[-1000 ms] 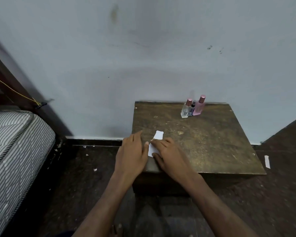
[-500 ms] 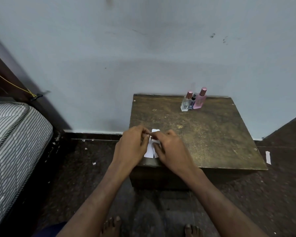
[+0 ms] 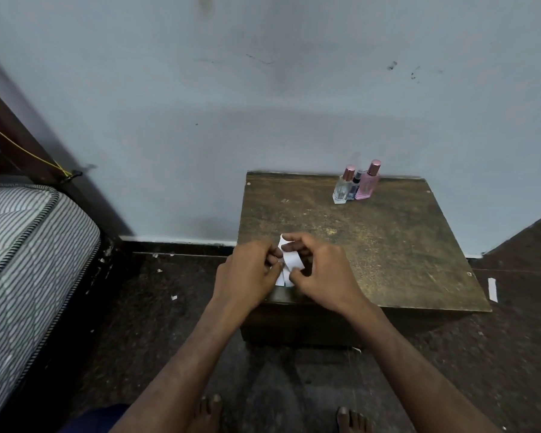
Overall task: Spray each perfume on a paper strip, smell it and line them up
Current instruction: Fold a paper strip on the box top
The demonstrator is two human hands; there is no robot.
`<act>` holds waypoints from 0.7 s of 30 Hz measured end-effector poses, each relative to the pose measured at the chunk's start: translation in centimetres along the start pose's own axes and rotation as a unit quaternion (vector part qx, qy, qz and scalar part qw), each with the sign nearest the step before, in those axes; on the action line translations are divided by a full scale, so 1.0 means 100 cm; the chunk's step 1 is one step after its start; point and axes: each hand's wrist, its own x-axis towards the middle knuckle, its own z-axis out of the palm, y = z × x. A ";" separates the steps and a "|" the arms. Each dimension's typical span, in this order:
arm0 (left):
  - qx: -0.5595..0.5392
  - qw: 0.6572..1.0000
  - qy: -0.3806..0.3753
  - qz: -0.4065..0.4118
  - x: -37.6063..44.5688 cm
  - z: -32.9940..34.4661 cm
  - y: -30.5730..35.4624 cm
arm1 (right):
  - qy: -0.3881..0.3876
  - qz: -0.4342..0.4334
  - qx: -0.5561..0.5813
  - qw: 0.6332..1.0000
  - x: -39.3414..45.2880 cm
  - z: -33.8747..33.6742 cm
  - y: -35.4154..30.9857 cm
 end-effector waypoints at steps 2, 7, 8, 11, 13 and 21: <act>0.008 1.000 0.009 -0.001 0.000 0.000 0.000 | 0.002 -0.001 0.008 1.000 0.000 0.001 0.000; -0.007 1.000 0.014 -0.004 0.004 0.005 -0.002 | 0.029 0.041 0.074 0.996 0.005 0.004 0.004; -0.013 1.000 0.018 -0.006 0.005 0.006 -0.003 | 0.032 0.047 0.085 0.995 0.005 0.005 0.005; -0.038 0.999 0.020 -0.008 0.007 0.009 -0.007 | 0.035 0.048 0.085 0.995 0.004 0.009 0.005; -0.058 0.998 0.018 -0.011 0.008 0.009 -0.008 | 0.037 0.042 0.083 0.995 0.003 0.010 0.005; -0.070 0.997 0.008 -0.019 0.008 0.010 -0.009 | 0.055 0.030 0.046 0.997 0.005 0.008 0.004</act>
